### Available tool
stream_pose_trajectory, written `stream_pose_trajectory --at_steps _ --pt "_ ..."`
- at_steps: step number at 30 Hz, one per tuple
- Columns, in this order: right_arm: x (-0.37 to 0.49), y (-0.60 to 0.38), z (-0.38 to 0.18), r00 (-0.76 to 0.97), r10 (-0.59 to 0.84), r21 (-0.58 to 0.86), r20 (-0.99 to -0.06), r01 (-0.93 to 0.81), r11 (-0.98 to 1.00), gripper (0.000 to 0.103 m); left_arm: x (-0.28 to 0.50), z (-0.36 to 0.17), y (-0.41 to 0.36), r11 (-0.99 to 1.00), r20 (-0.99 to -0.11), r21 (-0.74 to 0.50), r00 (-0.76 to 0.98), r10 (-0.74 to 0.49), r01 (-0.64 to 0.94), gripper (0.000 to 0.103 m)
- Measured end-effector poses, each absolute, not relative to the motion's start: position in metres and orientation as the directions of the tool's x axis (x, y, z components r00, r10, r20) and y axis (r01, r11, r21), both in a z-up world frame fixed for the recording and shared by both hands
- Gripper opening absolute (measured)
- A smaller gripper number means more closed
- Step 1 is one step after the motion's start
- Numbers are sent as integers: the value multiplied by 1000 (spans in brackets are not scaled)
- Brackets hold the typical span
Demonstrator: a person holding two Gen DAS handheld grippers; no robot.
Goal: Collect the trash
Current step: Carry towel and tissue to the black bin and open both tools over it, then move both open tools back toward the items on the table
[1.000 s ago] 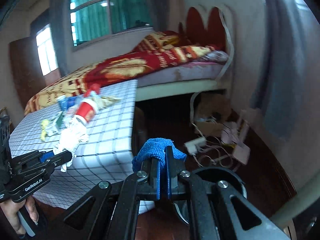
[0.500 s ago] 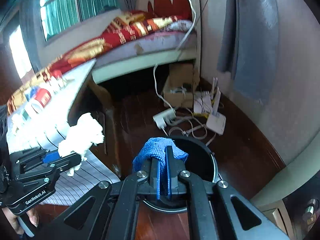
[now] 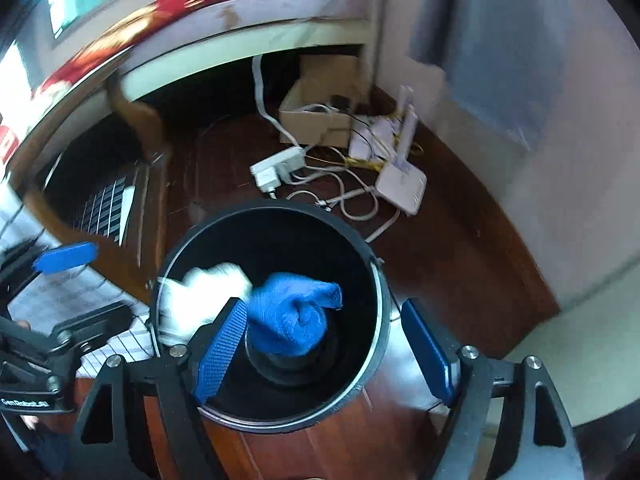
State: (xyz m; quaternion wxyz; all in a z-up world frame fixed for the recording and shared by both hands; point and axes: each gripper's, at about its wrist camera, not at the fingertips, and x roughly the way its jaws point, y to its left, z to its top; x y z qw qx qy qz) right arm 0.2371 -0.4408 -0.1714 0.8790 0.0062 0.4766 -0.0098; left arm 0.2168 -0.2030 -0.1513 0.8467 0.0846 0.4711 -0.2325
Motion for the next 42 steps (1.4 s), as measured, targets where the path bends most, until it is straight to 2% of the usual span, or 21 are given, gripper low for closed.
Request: stream_pose_trajectory --at_steps 1,2,4,12,26,30,32,37,42 --pt "237 -447 -171 548 -14 12 -837 43 999 82 215 -149 -201 881 -829 -68 465 -311 468 101" --pt "236 -452 -168 558 -12 23 -830 55 998 87 214 -147 -200 885 -822 -59 481 -305 461 101" --pt "234 -455 -160 576 -24 23 -817 74 997 103 212 -144 -197 896 -815 -45 502 -289 442 102" --pt "217 -439 -125 664 -59 3 -746 93 996 103 209 -116 -183 920 -774 -34 571 -271 390 103" --pt "188 -391 -80 737 -23 13 -676 44 999 103 186 -73 -144 947 -702 -25 669 -245 321 103" --pt "180 -378 -73 756 22 54 -654 17 998 103 175 -61 -127 958 -675 -32 700 -231 286 103" --pt "173 -367 -66 791 38 59 -611 -2 998 103 170 -55 -116 964 -663 -31 717 -217 263 103" --pt "175 -328 -43 790 104 53 -604 -91 994 103 153 -41 -80 983 -635 -8 759 -145 181 103" --pt "173 -279 -17 830 175 41 -529 -181 983 103 140 -29 -28 998 -618 -15 784 -59 64 103"
